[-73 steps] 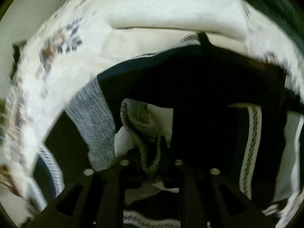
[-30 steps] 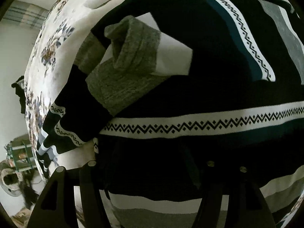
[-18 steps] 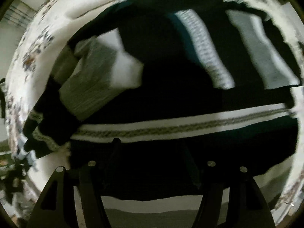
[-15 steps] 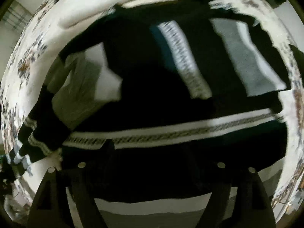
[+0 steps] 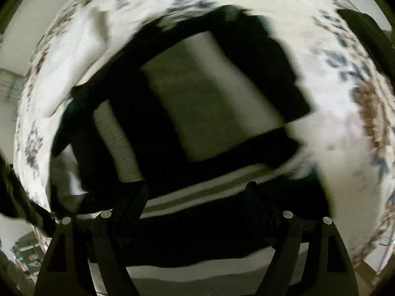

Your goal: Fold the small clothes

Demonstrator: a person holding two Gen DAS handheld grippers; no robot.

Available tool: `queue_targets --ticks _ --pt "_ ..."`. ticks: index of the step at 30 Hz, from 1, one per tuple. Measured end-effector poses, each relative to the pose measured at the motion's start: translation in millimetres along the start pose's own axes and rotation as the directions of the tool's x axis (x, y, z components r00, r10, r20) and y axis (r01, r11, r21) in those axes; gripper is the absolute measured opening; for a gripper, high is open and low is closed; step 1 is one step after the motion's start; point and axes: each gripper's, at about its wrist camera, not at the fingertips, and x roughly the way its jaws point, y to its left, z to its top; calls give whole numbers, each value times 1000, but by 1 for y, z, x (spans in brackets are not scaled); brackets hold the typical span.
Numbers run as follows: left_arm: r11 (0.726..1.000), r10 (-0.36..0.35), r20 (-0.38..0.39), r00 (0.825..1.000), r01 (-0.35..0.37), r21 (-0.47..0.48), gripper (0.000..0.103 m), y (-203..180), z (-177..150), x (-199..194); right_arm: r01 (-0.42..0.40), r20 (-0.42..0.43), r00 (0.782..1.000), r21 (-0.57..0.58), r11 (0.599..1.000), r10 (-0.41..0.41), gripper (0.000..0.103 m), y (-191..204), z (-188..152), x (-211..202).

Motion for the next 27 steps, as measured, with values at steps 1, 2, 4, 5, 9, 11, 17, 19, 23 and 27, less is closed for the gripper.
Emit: queue_targets --ticks 1,2,4,5,9,11,17,19,23,27 --pt "999 -26 -35 999 27 29 7 -33 -4 23 8 -13 1000 9 1000 -8 82 -19 5 -3" --pt "996 -67 -77 995 72 53 7 -72 -11 51 16 -20 1000 19 1000 -15 82 -37 10 -6" --pt "989 -110 -144 984 122 78 7 -130 -23 92 32 -20 999 34 999 -31 82 -71 24 -12" --pt "988 -116 -168 979 131 84 7 -156 -29 107 36 -20 999 44 998 -36 82 -93 31 -15" --pt "989 -65 -294 953 102 109 13 -229 -50 162 12 -64 998 105 994 -6 82 -165 45 -19" --pt "989 -4 -315 949 50 137 26 -245 -61 172 -29 -85 996 131 991 41 82 -194 49 -23" --pt "995 71 -253 965 -49 90 95 -199 -84 132 -114 -129 984 91 989 126 82 -248 66 -50" --pt "988 150 -219 964 -138 68 95 -162 -91 106 -184 -120 975 58 981 189 82 -246 72 -66" --pt "937 340 -199 919 -349 -10 96 -69 -108 56 -313 -104 946 -54 948 306 82 -201 102 -78" --pt "846 478 -231 848 -515 -140 96 27 -117 29 -288 -99 957 -196 937 274 82 -137 136 -55"
